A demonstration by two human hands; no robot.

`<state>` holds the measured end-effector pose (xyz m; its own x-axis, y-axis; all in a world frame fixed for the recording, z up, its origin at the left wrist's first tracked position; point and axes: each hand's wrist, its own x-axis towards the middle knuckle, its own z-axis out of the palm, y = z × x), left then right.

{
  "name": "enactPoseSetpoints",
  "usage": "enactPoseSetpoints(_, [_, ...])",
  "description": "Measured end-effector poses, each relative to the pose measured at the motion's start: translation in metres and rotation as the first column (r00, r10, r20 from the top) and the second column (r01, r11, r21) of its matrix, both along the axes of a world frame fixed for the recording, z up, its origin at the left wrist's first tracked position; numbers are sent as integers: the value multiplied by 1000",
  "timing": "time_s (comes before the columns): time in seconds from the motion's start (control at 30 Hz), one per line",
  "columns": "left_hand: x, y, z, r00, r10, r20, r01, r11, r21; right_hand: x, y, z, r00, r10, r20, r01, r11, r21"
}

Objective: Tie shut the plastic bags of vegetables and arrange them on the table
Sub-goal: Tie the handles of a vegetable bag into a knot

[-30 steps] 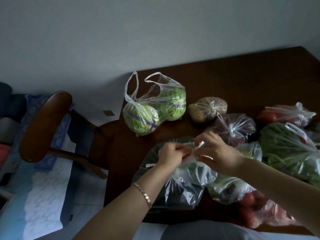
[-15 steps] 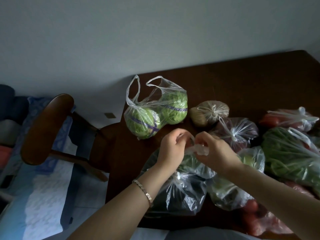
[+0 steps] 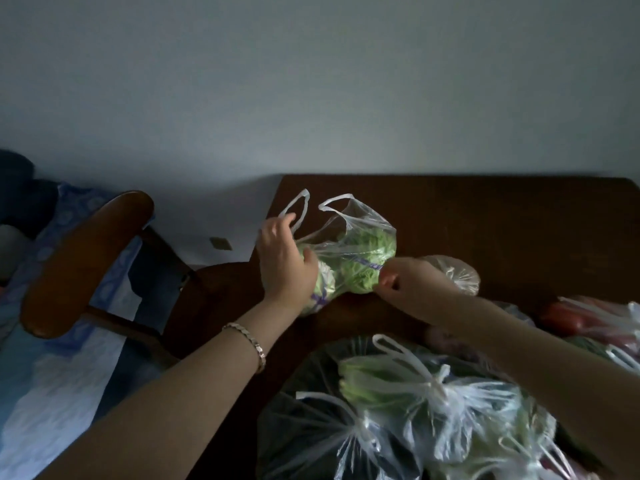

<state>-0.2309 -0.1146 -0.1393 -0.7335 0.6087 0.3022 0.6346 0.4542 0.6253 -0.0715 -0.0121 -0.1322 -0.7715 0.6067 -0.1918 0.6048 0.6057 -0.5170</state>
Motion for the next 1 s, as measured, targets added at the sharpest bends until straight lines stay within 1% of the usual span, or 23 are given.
enactPoseSetpoints(0.07, [-14, 7, 8, 998, 68, 17, -68, 998, -14, -37, 18, -1, 996, -83, -42, 84, 996, 10])
enactPoseSetpoints(0.17, [-30, 19, 11, 996, 93, 13, -91, 989, -117, -89, 35, -1, 988, -157, -11, 157, 980, 124])
enactPoseSetpoints(0.23, [-41, 26, 8, 997, 63, 53, -55, 988, -142, -120, 45, -9, 982, -172, 76, 154, 968, 199])
enactPoseSetpoints(0.33, [-51, 32, 10, 968, 11, 253, 20, 993, -119, -149, 53, -29, 943, -173, 284, 99, 961, 257])
enactPoseSetpoints(0.4, [-56, 34, 11, 942, -24, 334, 59, 994, -96, -155, 55, -39, 924, -191, 332, 109, 961, 253])
enactPoseSetpoints(0.43, [-59, 34, 12, 931, -26, 363, 61, 994, -86, -157, 55, -41, 929, -215, 302, 150, 963, 224])
enactPoseSetpoints(0.47, [-61, 33, 15, 917, -23, 398, 57, 996, -75, -154, 53, -42, 945, -222, 241, 179, 966, 187])
enactPoseSetpoints(0.57, [-67, 31, 20, 845, 10, 534, 0, 1000, -19, -139, 43, -36, 989, -145, 5, 144, 984, 110])
enactPoseSetpoints(0.63, [-67, 29, 21, 810, 9, 586, -32, 999, 28, -122, 32, -26, 989, -118, -86, 121, 992, 22])
enactPoseSetpoints(0.67, [-66, 27, 23, 793, 4, 610, -49, 997, 58, -115, 26, -20, 987, -105, -118, 107, 994, 6])
enactPoseSetpoints(0.73, [-58, 23, 27, 754, -8, 657, -99, 987, 126, -97, 16, -8, 982, -92, -163, 99, 994, 35])
enactPoseSetpoints(0.77, [-53, 20, 31, 756, 2, 654, -122, 983, 138, -89, 12, -2, 974, -101, -203, 112, 993, 45])
enactPoseSetpoints(0.87, [-40, 8, 41, 811, 25, 584, -166, 968, 189, -68, 0, 19, 935, -119, -336, 148, 987, 63])
enactPoseSetpoints(0.93, [-27, -4, 46, 837, 10, 547, -156, 963, 220, -54, -12, 31, 901, -111, -419, 148, 987, 57])
enactPoseSetpoints(1.0, [-17, -15, 46, 875, 3, 484, -116, 972, 203, -41, -24, 37, 883, -98, -460, 131, 991, 41])
